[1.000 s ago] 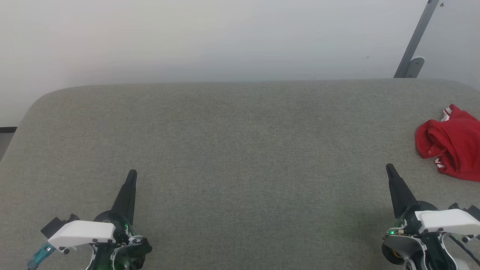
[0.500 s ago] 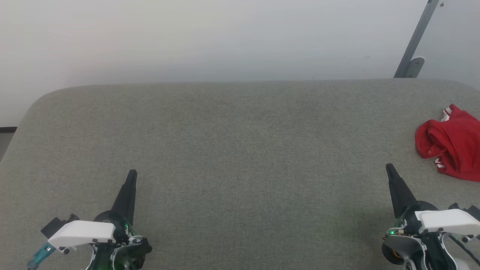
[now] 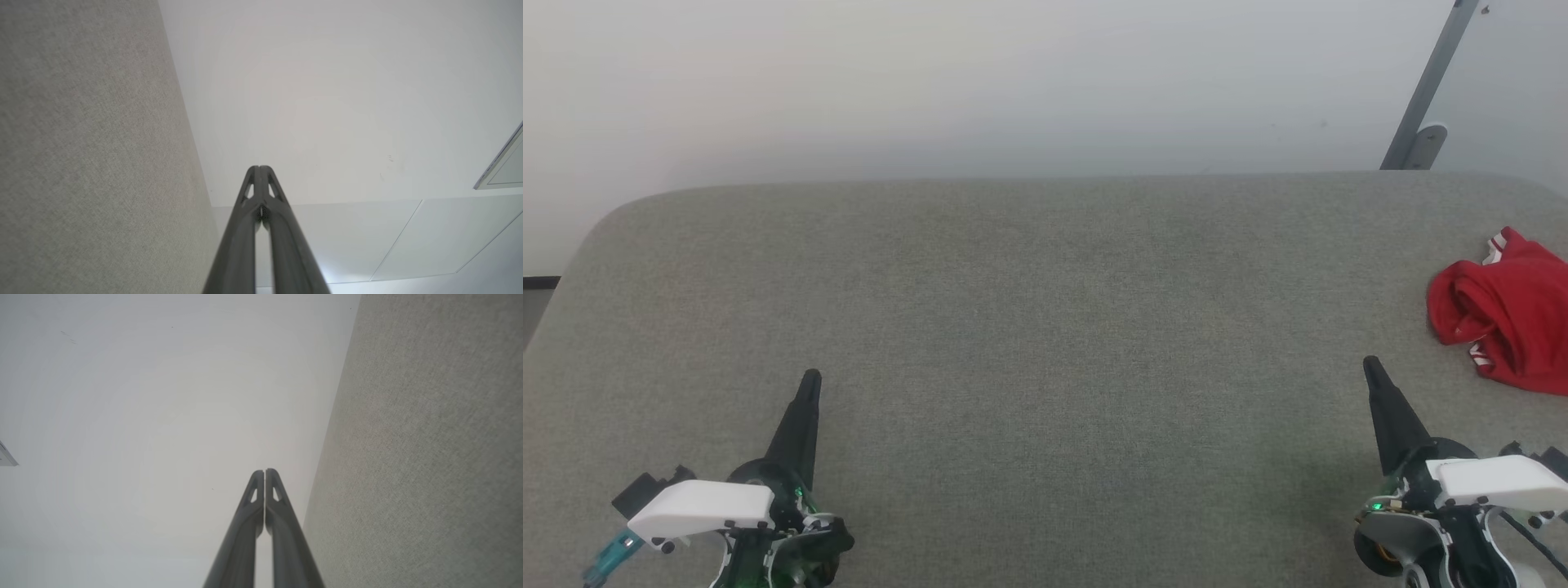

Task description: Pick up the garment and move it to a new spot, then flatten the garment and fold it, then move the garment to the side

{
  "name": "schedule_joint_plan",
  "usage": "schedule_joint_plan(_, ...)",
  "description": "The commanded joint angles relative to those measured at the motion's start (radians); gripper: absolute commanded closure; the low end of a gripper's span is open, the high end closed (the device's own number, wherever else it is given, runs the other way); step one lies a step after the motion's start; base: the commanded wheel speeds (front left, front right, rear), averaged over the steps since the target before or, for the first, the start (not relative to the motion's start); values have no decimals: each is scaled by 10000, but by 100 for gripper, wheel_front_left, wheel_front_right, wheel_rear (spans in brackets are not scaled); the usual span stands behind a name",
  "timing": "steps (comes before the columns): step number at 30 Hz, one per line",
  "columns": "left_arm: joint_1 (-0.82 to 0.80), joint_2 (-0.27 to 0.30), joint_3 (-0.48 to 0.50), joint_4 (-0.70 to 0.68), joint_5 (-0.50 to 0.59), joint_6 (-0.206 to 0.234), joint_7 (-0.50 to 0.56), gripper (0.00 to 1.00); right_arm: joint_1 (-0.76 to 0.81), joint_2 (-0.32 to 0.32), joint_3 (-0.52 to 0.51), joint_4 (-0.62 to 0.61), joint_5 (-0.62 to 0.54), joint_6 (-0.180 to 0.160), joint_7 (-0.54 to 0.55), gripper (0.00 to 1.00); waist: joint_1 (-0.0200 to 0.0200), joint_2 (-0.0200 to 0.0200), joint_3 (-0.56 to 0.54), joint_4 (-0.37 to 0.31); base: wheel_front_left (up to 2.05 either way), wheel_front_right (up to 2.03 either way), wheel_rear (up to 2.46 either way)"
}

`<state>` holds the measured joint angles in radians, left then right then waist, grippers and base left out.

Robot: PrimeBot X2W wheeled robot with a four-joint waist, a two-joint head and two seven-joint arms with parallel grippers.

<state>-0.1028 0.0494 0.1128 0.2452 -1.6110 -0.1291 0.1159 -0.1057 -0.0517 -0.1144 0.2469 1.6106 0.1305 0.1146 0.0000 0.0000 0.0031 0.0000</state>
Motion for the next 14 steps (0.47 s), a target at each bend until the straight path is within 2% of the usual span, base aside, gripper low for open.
schedule_joint_plan(1,-125,-13,25,-3,-36,-29,1,100,-60,29,7,-46,44,4,28,100,0,0,0,0,0,0,0)
schedule_joint_plan(14,-125,-13,24,-3,-36,-29,1,100,-60,29,8,-45,45,4,28,100,0,0,0,0,0,0,0)
